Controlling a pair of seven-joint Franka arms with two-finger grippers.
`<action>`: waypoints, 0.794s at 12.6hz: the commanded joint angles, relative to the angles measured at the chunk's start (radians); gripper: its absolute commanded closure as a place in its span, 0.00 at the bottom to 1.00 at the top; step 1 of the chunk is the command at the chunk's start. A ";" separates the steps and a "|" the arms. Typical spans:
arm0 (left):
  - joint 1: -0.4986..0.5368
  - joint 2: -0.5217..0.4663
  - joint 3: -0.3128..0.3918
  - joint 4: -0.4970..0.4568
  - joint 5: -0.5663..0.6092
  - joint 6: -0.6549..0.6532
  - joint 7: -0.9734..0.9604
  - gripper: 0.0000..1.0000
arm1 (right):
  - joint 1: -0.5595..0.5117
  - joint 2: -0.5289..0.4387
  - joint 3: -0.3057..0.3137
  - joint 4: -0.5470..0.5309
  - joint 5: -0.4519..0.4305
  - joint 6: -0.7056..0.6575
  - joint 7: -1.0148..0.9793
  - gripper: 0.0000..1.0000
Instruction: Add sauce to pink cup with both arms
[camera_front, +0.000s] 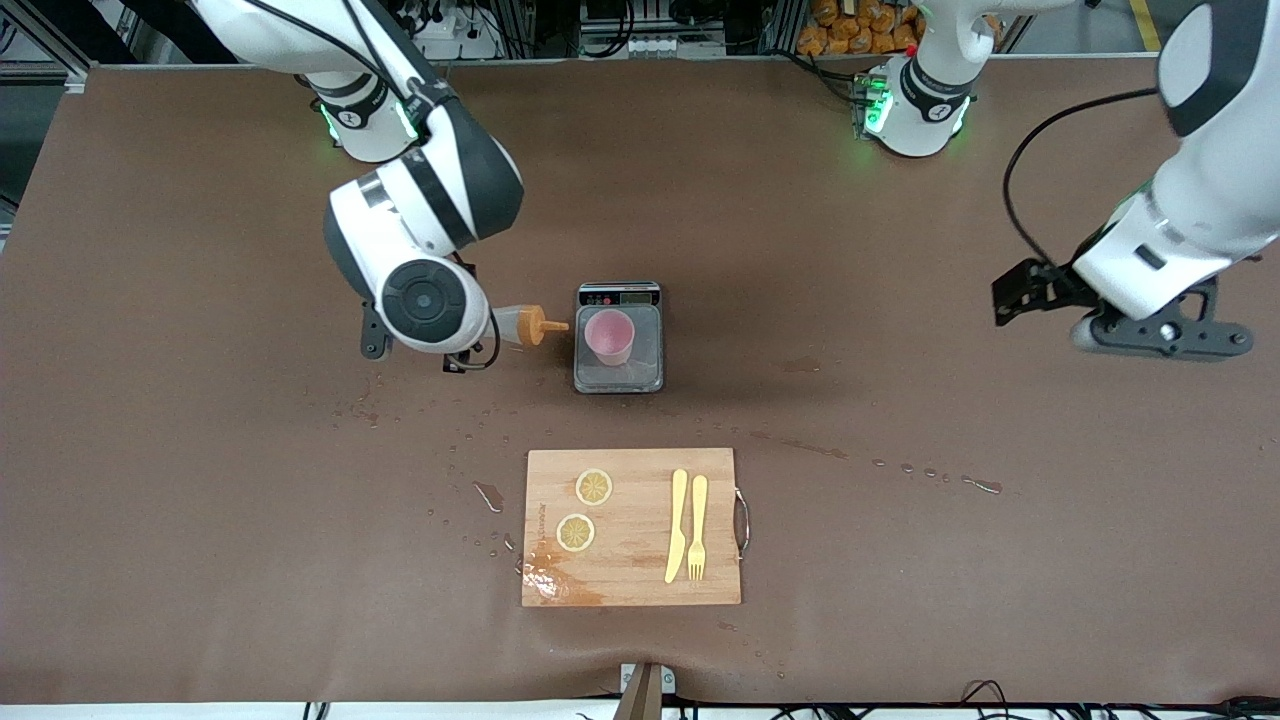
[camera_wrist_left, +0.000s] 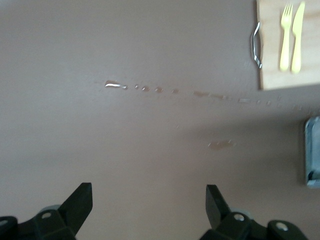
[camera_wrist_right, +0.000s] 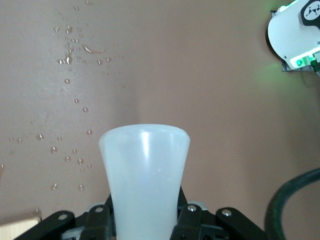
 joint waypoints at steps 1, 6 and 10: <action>-0.024 -0.080 0.022 -0.051 0.025 -0.066 0.054 0.00 | 0.026 0.022 -0.009 0.010 -0.048 -0.014 0.075 0.65; -0.007 -0.094 0.010 0.009 0.013 -0.126 -0.009 0.00 | 0.111 0.060 -0.009 0.013 -0.170 -0.015 0.155 0.64; -0.012 -0.105 0.008 0.014 0.010 -0.128 -0.052 0.00 | 0.167 0.125 -0.012 0.074 -0.255 -0.128 0.168 0.64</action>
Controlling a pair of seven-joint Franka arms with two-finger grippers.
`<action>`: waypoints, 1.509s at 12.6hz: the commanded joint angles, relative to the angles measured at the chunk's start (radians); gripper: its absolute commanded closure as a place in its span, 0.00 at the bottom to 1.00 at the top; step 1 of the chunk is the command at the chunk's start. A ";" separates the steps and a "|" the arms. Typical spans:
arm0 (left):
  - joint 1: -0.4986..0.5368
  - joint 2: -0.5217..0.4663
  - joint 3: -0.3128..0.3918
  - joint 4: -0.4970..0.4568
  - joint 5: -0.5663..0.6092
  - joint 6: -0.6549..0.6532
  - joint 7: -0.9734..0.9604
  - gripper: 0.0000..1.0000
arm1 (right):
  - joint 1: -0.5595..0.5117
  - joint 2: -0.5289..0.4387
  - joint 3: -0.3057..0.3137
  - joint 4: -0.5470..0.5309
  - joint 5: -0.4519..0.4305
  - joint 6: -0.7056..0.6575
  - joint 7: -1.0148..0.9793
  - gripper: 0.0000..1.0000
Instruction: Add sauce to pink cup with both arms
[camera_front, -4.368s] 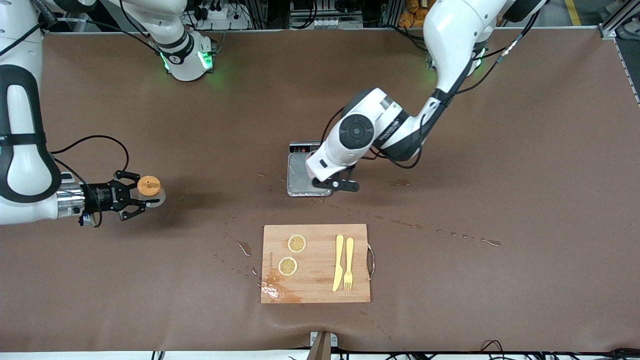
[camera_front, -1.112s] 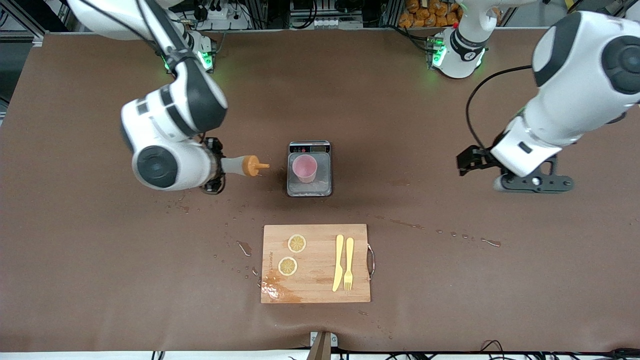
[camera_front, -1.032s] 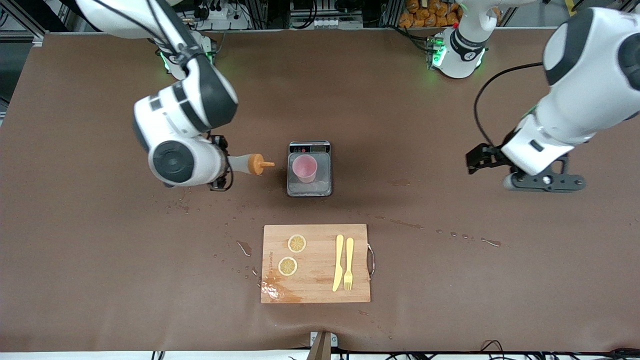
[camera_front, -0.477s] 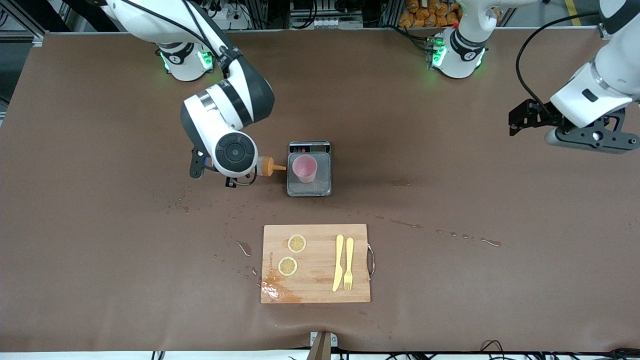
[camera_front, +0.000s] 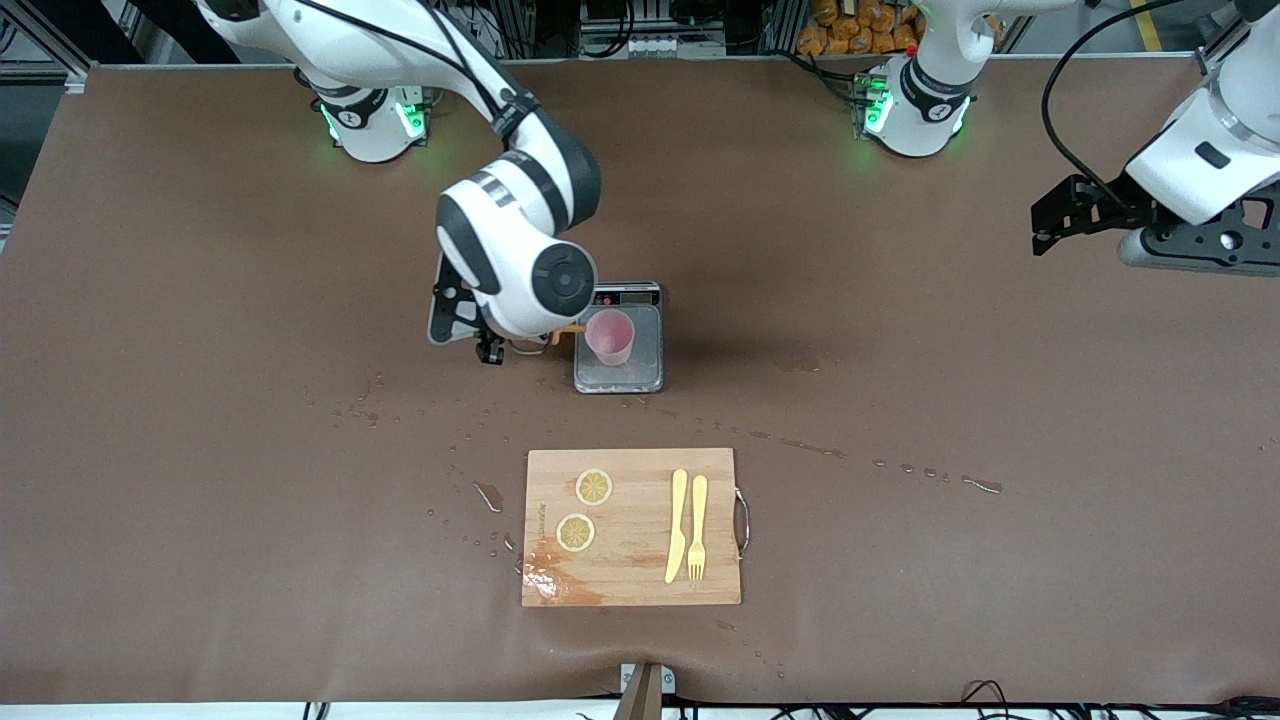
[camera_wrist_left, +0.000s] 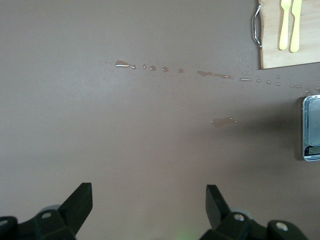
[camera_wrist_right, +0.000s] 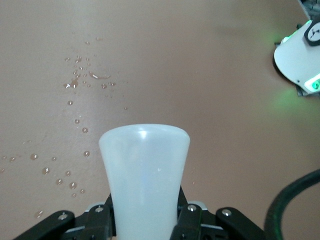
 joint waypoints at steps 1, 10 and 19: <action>-0.012 -0.013 -0.003 0.002 0.010 -0.015 -0.026 0.00 | 0.020 0.036 -0.011 0.085 -0.051 -0.094 0.017 0.64; -0.001 -0.001 -0.012 0.012 0.014 0.011 -0.024 0.00 | 0.074 0.079 -0.012 0.119 -0.131 -0.139 0.046 0.65; 0.019 0.005 -0.004 0.015 -0.070 0.013 -0.020 0.00 | 0.077 0.105 -0.011 0.153 -0.122 -0.142 0.035 1.00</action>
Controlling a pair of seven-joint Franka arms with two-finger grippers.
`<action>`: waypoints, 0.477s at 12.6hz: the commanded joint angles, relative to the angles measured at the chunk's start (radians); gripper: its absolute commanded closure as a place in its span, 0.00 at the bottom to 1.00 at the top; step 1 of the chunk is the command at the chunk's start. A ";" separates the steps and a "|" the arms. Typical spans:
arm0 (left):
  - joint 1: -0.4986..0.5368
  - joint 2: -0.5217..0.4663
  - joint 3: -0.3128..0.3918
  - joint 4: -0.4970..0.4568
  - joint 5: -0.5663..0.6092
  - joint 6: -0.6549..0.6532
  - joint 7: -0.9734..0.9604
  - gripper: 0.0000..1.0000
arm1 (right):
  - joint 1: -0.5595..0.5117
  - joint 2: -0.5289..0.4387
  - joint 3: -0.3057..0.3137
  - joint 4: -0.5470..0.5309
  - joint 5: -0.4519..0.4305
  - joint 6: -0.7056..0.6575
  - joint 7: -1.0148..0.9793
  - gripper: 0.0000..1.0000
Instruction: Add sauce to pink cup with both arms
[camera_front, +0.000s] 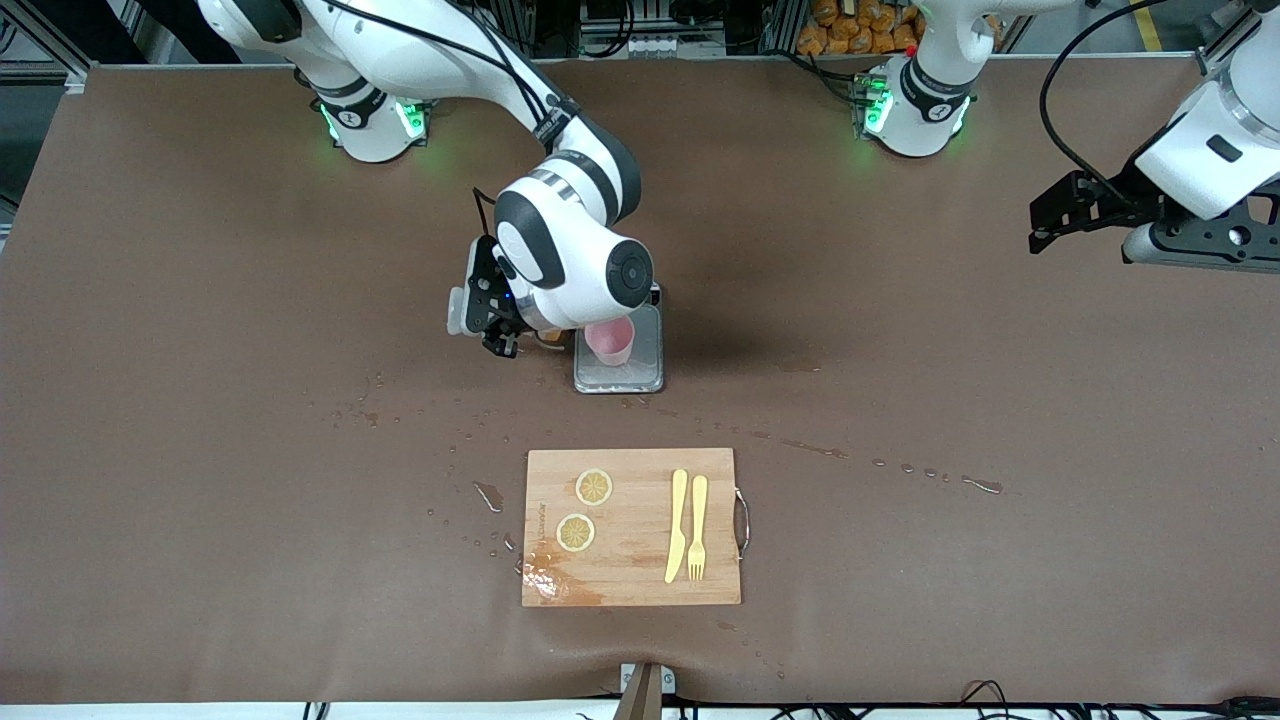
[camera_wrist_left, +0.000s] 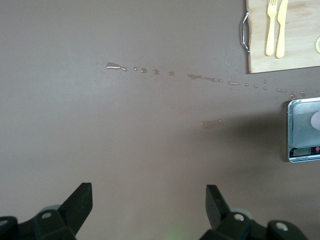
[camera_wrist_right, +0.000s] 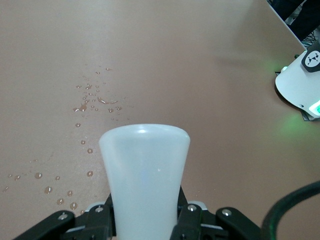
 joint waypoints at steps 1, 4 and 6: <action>0.007 0.003 -0.002 0.011 -0.022 0.008 -0.016 0.00 | 0.017 0.026 -0.007 0.066 -0.014 -0.038 0.003 1.00; 0.008 0.003 -0.002 0.011 -0.022 0.011 -0.018 0.00 | 0.028 0.035 -0.005 0.080 -0.012 -0.034 0.004 1.00; 0.008 0.003 -0.002 0.011 -0.022 0.011 -0.018 0.00 | 0.028 0.041 -0.005 0.081 -0.012 -0.036 0.004 1.00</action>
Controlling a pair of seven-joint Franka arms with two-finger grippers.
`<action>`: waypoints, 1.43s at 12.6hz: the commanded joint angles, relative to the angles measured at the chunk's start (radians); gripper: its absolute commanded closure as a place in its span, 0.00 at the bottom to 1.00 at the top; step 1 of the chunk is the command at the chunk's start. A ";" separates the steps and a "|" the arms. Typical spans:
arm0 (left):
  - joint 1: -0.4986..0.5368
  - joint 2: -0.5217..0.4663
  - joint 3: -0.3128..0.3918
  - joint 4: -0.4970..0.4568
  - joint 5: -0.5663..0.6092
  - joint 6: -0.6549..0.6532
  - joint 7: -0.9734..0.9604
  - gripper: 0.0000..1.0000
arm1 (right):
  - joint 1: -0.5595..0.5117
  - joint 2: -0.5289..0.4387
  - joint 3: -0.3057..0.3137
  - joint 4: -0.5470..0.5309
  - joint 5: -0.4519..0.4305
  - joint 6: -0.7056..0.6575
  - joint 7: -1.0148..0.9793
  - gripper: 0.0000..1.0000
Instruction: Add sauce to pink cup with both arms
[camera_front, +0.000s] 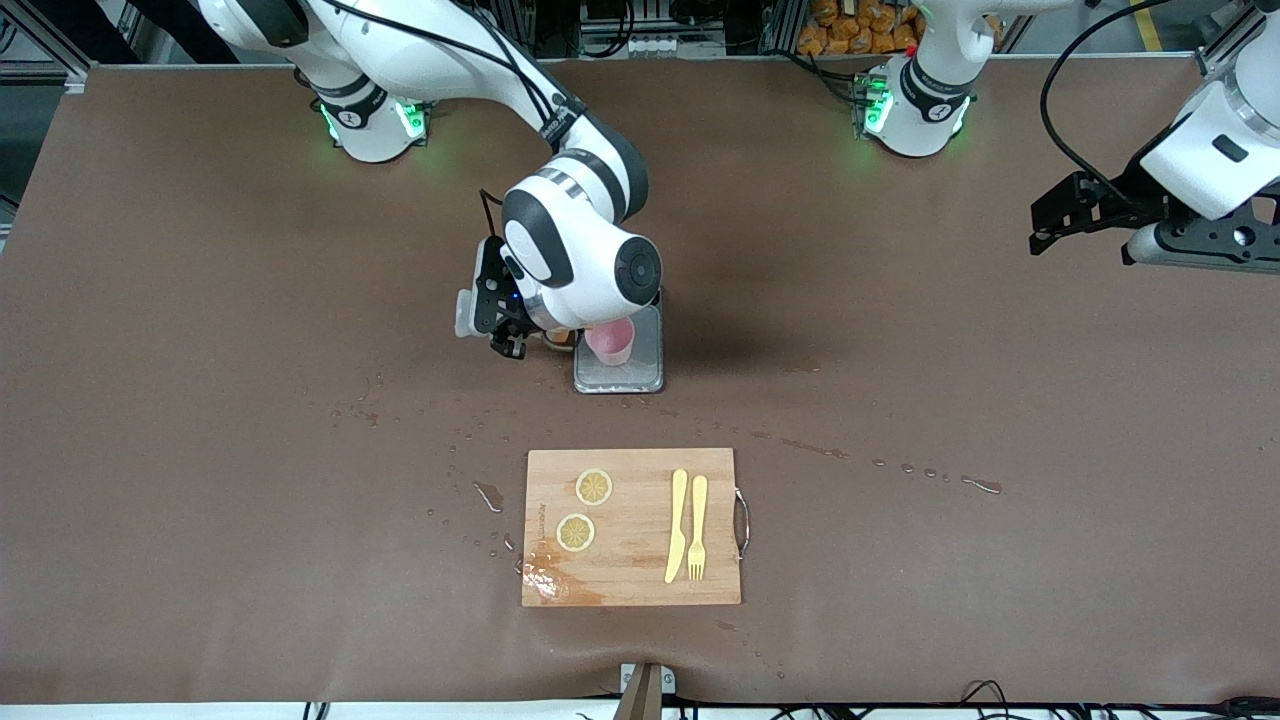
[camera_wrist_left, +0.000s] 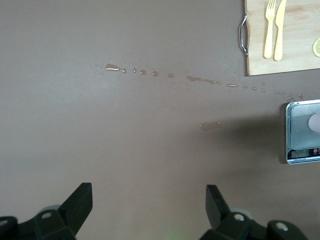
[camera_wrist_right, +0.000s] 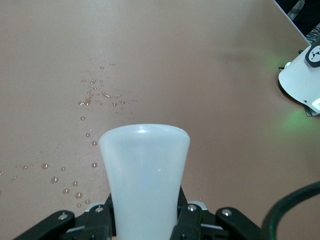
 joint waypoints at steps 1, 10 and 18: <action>0.007 0.003 -0.002 0.011 -0.019 0.006 -0.016 0.00 | 0.014 0.025 -0.006 0.049 -0.012 -0.034 0.004 1.00; 0.004 0.003 -0.004 0.011 -0.044 0.028 -0.021 0.00 | -0.103 -0.059 0.000 0.048 0.151 0.019 -0.118 1.00; 0.004 0.003 -0.011 0.008 -0.032 0.022 -0.021 0.00 | -0.355 -0.135 -0.001 0.036 0.495 0.093 -0.451 1.00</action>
